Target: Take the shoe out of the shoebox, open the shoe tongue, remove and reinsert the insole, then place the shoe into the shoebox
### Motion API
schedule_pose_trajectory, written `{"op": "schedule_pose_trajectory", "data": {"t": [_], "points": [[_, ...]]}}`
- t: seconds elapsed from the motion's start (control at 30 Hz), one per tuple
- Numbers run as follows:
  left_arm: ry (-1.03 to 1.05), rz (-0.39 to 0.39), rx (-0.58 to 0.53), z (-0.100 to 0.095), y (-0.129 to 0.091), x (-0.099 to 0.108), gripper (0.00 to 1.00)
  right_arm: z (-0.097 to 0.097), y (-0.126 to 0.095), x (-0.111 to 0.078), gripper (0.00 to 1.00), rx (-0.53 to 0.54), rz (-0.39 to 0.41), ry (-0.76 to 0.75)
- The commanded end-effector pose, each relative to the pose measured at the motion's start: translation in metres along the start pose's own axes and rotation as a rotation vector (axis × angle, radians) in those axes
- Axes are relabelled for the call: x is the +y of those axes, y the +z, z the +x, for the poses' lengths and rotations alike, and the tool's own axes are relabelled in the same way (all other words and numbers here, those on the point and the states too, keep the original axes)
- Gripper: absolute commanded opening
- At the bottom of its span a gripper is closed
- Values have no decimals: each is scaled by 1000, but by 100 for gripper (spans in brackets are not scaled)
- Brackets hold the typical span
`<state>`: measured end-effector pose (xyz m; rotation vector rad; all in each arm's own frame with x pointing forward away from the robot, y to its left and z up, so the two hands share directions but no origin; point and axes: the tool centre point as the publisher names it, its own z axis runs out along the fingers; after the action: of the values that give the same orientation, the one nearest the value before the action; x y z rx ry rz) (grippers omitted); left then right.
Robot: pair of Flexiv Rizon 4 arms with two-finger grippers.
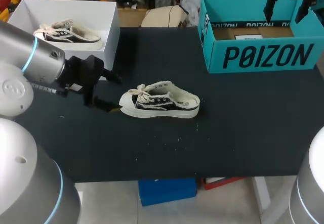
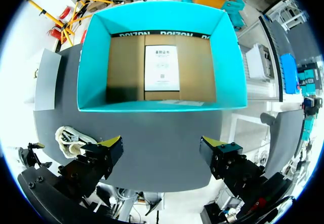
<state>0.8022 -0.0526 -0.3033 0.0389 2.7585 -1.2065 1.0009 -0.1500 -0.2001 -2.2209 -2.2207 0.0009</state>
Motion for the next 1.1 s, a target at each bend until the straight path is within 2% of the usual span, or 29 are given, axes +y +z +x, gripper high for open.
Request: {"op": "schedule_pose_trajectory", "data": {"t": [0.03, 0.4, 0.5, 0.63, 0.7, 1.1], "points": [[1, 0, -3, 1, 2, 1, 100, 0, 0, 0, 100, 0, 0, 0], [1, 0, -3, 1, 2, 1, 100, 0, 0, 0, 100, 0, 0, 0], [1, 0, -3, 1, 2, 1, 100, 27, -2, -16, 100, 33, -90, -244], [1, 0, -3, 1, 2, 1, 100, 59, -3, -50, 100, 93, -234, -615], [1, 0, -3, 1, 2, 1, 100, 73, -2, -70, 100, 128, -242, -846], [1, 0, -3, 1, 2, 1, 100, 73, -2, -70, 100, 128, -242, -846]]}}
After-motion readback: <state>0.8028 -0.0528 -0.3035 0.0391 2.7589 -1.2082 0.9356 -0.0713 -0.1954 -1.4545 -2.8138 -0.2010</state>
